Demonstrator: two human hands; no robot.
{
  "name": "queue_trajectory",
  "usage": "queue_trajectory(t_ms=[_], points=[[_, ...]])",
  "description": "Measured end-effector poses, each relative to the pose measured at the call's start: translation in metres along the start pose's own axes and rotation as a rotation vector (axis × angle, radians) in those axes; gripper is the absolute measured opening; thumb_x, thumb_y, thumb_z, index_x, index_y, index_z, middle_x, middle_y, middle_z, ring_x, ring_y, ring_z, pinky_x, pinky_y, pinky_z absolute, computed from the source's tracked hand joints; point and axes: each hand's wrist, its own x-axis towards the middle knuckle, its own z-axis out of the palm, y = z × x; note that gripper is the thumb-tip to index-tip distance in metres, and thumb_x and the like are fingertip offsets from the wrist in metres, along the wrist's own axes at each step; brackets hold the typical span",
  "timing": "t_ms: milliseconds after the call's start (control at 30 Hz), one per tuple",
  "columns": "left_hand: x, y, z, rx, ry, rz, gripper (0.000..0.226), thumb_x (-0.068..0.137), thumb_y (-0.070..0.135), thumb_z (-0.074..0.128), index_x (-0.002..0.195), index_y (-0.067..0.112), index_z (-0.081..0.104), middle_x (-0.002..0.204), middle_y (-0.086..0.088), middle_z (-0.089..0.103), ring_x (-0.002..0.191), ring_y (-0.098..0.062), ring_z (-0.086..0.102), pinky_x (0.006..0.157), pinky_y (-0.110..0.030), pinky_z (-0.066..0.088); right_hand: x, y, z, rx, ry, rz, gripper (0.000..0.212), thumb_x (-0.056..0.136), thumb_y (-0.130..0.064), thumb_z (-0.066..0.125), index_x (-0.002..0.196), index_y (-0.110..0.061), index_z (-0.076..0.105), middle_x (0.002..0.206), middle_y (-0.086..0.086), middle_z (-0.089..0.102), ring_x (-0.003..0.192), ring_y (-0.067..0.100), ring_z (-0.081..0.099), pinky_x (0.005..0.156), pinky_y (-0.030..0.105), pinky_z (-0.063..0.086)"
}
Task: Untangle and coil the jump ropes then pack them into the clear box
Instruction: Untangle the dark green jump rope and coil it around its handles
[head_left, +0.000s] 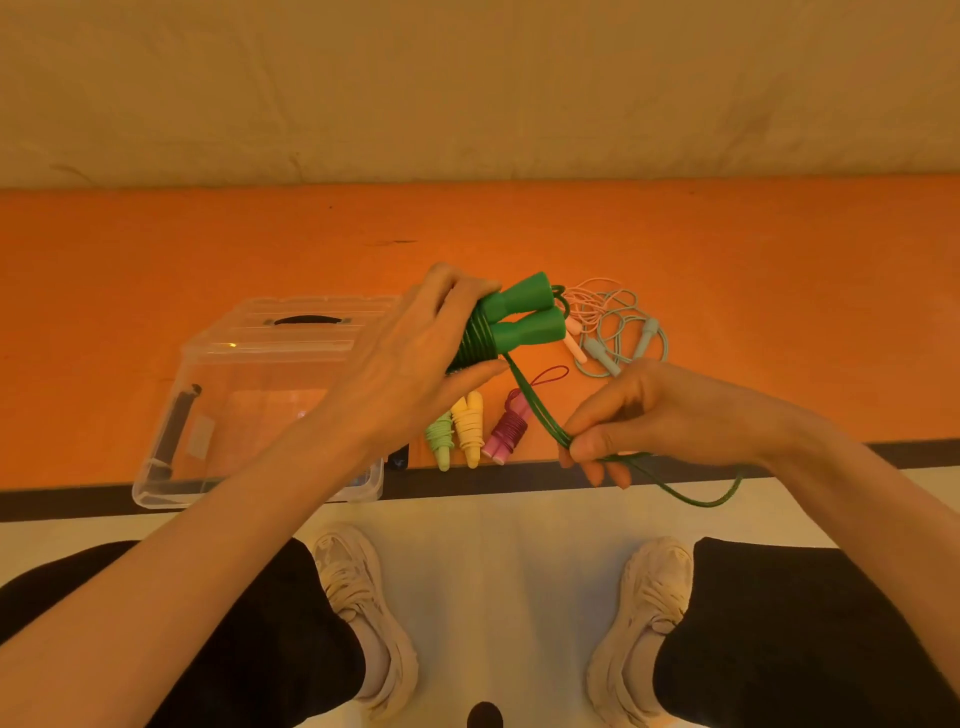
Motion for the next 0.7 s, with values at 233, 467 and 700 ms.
queue_trajectory(t_ms=[233,467,700], points=[[0.0,0.003,0.005,0.168,-0.01,0.028,0.066,0.083,0.046,0.053,0.137,0.01,0.045,0.124,-0.01,0.05,0.096,-0.028,0.058,0.064,-0.035,0.044,0.009,-0.007,0.011,0.126,-0.025,-0.065,0.016,0.09,-0.009,0.058,0.087,-0.01,0.074,0.072,0.005,0.067,0.06,0.022,0.054,0.071,0.02,0.047],[0.002,0.005,0.004,0.187,0.037,0.018,0.071,0.078,0.05,0.053,0.136,0.01,0.048,0.121,-0.01,0.056,0.095,-0.029,0.059,0.061,-0.035,0.045,0.011,-0.015,0.016,0.194,-0.013,-0.13,0.021,0.091,-0.016,0.055,0.076,-0.008,0.068,0.066,-0.006,0.064,0.057,0.014,0.052,0.09,0.036,0.046],[0.001,0.001,0.004,0.177,0.098,0.022,0.07,0.078,0.054,0.06,0.133,0.012,0.051,0.117,-0.007,0.057,0.089,-0.025,0.061,0.054,-0.031,0.041,0.014,-0.019,0.021,0.273,-0.058,-0.151,0.034,0.092,-0.012,0.051,0.072,-0.029,0.073,0.065,-0.008,0.062,0.054,0.01,0.049,0.074,0.037,0.041]])
